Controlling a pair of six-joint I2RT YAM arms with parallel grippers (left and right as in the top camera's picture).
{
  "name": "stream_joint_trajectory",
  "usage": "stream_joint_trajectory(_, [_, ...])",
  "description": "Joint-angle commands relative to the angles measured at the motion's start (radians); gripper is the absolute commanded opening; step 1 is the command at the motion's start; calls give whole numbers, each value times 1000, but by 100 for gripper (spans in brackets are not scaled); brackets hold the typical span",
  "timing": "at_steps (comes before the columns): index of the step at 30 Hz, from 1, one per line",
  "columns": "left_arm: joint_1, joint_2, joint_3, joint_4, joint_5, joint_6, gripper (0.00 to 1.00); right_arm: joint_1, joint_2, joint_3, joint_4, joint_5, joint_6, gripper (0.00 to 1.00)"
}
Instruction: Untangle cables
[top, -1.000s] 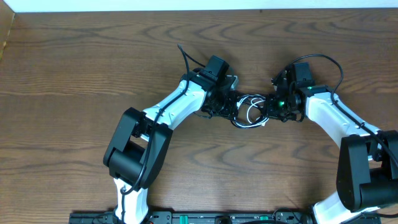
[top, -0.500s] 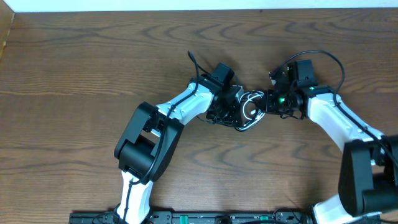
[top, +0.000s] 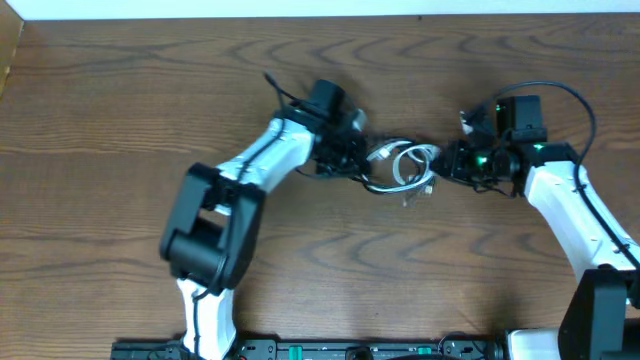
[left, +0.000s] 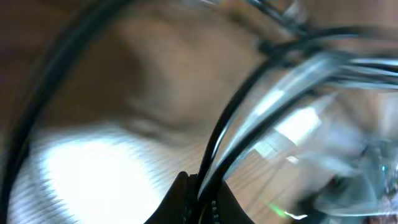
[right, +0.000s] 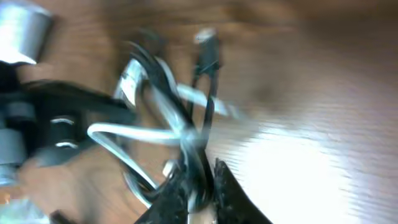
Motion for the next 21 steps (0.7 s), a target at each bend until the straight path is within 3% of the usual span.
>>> stream_joint_trajectory(1, [60, -138, -7, -7, -47, 19, 7, -22, -33, 8, -51, 198, 46, 25])
stream_joint_trajectory(7, [60, -283, -7, -8, -46, 32, 7, -21, -33, 8, -78, 253, -5, 43])
stream_joint_trajectory(12, [60, -317, -7, -10, 21, 36, 7, -22, -38, 14, 17, -11, -108, 53])
stream_joint_trajectory(17, [61, -316, -7, -10, 122, 87, 8, -16, -43, 23, 154, -209, -68, 55])
stream_joint_trajectory(21, [61, -316, -7, -9, 129, 97, 7, 37, -42, 23, 201, -164, 28, 54])
